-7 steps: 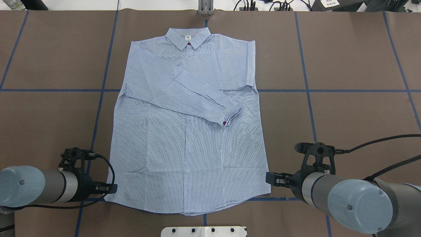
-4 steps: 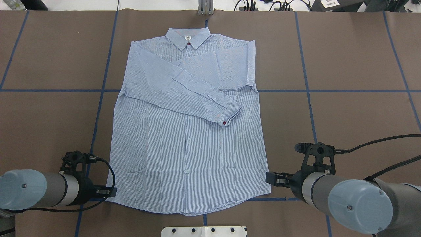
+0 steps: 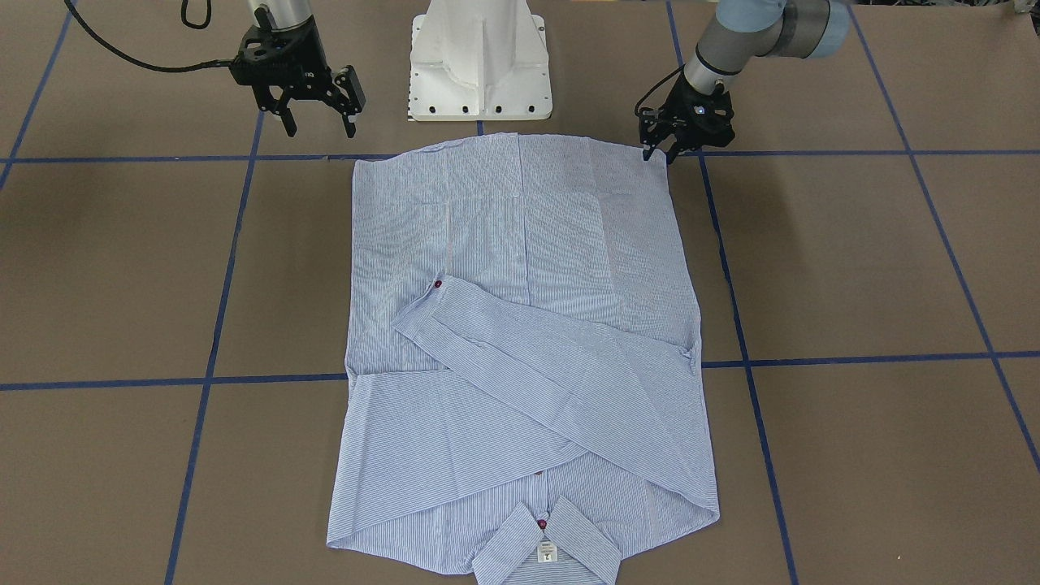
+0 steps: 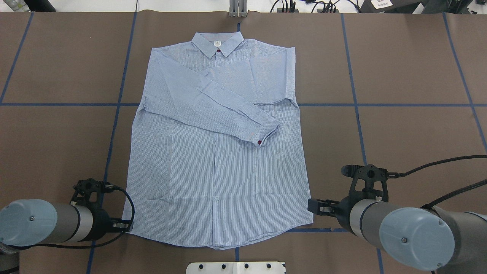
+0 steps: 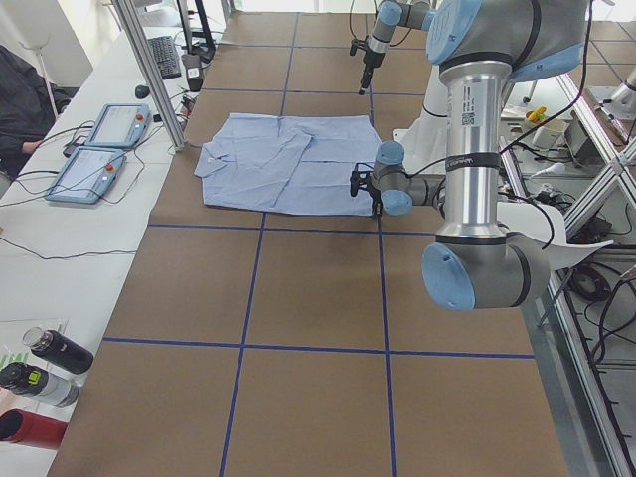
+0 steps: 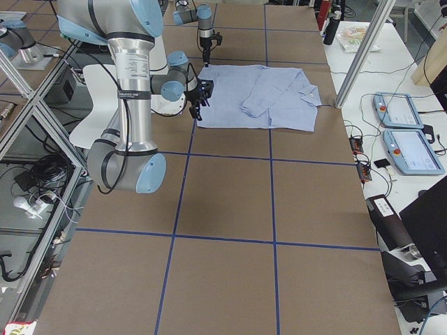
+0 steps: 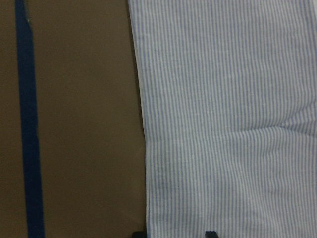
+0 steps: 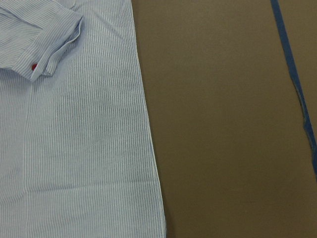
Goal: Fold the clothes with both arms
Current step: 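Lower both grippers to the hem corners nearest the robot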
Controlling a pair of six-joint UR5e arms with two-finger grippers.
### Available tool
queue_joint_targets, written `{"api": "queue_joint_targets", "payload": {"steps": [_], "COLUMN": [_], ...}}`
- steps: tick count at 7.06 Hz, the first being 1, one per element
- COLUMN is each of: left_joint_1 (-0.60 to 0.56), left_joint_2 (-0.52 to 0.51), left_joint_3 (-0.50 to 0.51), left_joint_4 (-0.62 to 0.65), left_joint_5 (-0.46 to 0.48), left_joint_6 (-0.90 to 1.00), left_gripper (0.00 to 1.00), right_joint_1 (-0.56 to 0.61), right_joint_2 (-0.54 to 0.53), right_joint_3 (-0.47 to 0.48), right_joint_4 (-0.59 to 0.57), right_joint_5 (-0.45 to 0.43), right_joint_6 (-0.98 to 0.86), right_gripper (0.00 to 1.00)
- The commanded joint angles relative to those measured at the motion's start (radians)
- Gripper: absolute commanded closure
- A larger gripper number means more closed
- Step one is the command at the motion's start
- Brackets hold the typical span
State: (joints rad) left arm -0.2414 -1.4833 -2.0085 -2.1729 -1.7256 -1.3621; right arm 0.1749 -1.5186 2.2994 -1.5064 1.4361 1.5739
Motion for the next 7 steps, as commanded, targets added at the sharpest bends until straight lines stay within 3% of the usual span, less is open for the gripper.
{"api": "queue_joint_targets", "payload": {"steps": [1, 4, 7], "left_joint_1": [0.004, 0.004, 0.004], "left_joint_2": [0.0, 0.0, -0.002], "left_joint_3": [0.0, -0.006, -0.016], "left_joint_4": [-0.001, -0.001, -0.001], "left_joint_5": [0.001, 0.001, 0.003], "left_joint_6": [-0.032, -0.041, -0.048], "left_gripper": [1.0, 1.0, 1.0], "right_joint_1": [0.0, -0.002, -0.003], "right_joint_2": [0.0, -0.011, -0.129], "right_joint_3": [0.0, -0.002, -0.073], "right_joint_4": [0.0, 0.035, 0.307], "right_joint_5": [0.001, 0.003, -0.003], "right_joint_6": [0.0, 0.0, 0.005], "right_gripper": [0.0, 0.0, 0.02]}}
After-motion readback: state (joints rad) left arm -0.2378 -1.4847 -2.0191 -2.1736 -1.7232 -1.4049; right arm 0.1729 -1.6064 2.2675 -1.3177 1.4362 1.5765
